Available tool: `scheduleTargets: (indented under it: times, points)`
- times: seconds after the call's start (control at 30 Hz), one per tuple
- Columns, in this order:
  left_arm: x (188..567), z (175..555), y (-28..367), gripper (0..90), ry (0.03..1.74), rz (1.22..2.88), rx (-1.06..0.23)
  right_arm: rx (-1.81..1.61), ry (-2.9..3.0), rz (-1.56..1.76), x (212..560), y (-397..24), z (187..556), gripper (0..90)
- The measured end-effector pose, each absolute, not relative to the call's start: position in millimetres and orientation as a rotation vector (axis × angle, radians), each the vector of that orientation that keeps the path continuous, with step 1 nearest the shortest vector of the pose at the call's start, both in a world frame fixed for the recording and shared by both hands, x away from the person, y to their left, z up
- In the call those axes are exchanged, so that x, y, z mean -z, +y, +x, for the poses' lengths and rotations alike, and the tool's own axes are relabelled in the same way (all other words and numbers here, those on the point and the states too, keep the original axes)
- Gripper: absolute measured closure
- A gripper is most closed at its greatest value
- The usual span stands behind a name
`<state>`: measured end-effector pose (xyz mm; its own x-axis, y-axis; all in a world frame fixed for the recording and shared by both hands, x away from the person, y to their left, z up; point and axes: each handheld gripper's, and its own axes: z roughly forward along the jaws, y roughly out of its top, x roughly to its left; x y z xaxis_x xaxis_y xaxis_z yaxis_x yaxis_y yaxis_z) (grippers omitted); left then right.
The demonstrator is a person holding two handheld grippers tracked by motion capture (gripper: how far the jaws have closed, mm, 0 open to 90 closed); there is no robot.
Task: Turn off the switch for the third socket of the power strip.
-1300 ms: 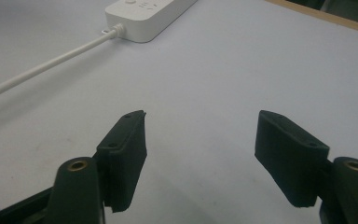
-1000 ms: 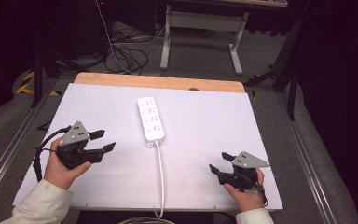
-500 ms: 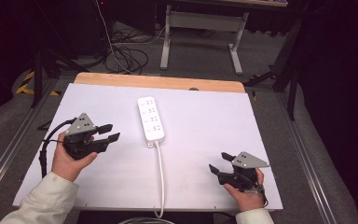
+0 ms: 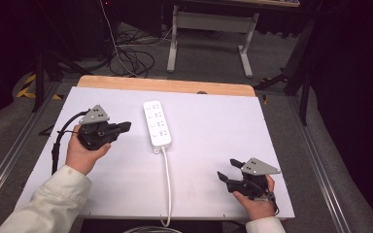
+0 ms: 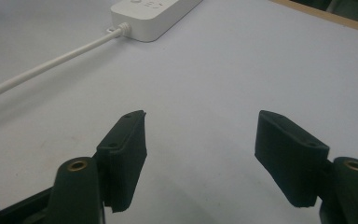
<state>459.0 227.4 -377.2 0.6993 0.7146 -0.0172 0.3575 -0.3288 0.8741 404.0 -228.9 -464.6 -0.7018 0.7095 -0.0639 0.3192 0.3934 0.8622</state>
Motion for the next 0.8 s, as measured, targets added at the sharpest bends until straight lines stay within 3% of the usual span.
scheduleTargets:
  times: [0.27,0.6,0.8]
  points:
    - [380,484,216,89.8,0.871,1.944,-0.435,-1.235,2.237,0.889,465,-229,405,34.2]
    - [398,514,200,89.8,0.917,1.978,-0.499,-1.238,2.239,0.889,466,-229,405,34.2]
    - [410,532,199,89.8,0.953,1.902,-0.435,-1.244,2.245,0.886,466,-229,405,34.2]
